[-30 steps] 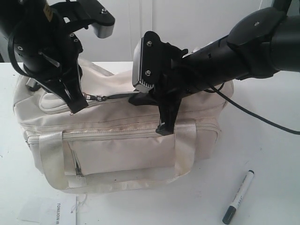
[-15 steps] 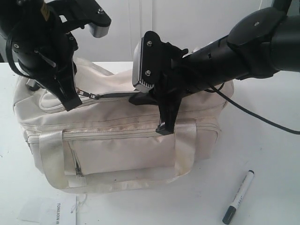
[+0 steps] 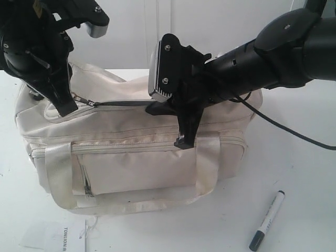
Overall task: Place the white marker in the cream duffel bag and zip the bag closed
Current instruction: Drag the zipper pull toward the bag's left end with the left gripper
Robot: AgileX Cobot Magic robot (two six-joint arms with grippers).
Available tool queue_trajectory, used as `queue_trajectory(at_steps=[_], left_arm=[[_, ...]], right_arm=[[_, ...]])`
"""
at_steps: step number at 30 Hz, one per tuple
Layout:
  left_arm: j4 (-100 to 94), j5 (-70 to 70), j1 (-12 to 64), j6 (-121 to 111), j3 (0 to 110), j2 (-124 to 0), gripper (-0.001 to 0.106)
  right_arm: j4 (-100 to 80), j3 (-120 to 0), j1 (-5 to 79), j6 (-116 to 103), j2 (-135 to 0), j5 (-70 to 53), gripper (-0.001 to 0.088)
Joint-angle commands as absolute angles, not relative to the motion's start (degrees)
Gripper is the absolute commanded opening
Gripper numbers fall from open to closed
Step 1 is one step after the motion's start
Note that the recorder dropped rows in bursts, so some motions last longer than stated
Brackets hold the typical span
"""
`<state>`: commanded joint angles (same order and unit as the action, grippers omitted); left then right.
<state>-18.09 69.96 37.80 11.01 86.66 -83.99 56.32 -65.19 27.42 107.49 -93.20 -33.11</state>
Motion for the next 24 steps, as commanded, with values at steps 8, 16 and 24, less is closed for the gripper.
queue_trajectory(at_steps=[8,16,24], left_arm=[[-19.9,70.0,36.6,12.2,86.7,-84.0,0.0],[-19.1,70.0,34.4,12.6,86.7,-84.0,0.0],[-19.1,70.0,32.8,13.7,86.7,-84.0,0.0]], right_arm=[[56.3,-65.2,27.4,107.1,-93.2,-33.1,0.0],[56.3,-65.2,27.4,106.9,-93.2,-33.1,0.0],[56.3,-65.2,27.4,106.7,-93.2,-33.1,0.0]])
